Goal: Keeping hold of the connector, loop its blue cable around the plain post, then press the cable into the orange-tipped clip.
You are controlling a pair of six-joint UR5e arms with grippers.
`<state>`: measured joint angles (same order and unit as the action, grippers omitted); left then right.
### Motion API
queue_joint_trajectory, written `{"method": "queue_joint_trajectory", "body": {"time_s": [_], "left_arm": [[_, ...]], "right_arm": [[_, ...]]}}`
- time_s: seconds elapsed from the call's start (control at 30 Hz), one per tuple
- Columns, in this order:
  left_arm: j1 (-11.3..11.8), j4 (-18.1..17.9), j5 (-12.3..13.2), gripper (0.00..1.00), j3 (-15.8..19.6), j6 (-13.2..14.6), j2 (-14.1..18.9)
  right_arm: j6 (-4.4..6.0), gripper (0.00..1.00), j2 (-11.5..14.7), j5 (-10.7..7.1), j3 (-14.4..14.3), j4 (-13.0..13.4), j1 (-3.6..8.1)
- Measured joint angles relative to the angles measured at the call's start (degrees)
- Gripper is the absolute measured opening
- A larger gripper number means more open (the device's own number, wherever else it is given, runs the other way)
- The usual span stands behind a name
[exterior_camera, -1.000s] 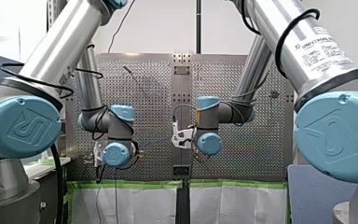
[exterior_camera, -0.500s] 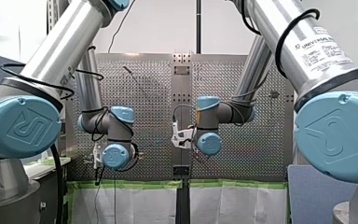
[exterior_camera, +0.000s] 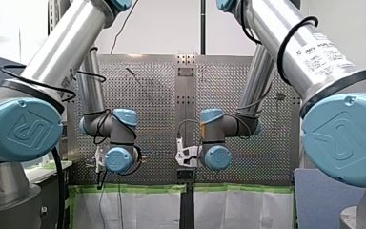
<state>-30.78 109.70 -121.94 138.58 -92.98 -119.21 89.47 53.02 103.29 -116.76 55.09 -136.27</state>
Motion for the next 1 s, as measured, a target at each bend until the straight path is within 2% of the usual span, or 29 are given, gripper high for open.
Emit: {"method": "queue_joint_trajectory", "body": {"time_s": [0.37, 0.5, 0.6, 0.63, 0.8, 1.0], "left_arm": [[0.17, 0.21, 0.06, 0.0, 0.22, 0.21, 0.2], [0.5, 1.44, 0.02, 0.0, 0.75, 1.42, 1.43], [0.76, 2.9, -0.16, 0.0, 0.85, 2.15, 2.92], [0.86, 3.54, -0.3, 0.0, 0.86, 2.28, 3.52], [1.31, 5.89, -0.9, 0.0, 0.44, 2.43, 5.88], [1.52, 9.01, -1.69, 0.0, -2.14, 1.61, 8.99]], "right_arm": [[0.09, 0.0, -0.08, 0.0, -0.03, -0.08, 0.01], [-0.32, 0.0, 0.2, 0.61, 0.04, -0.77, 0.27], [-0.38, 0.0, 1.37, 0.98, 0.32, -1.28, 0.2], [-0.25, 0.0, 1.8, 0.99, 0.37, -1.52, 0.15], [1.7, 0.0, 4.76, 0.53, 0.82, -4.05, 0.35], [2.62, 0.0, 8.15, 0.19, 3.42, -7.39, 0.57]]}}
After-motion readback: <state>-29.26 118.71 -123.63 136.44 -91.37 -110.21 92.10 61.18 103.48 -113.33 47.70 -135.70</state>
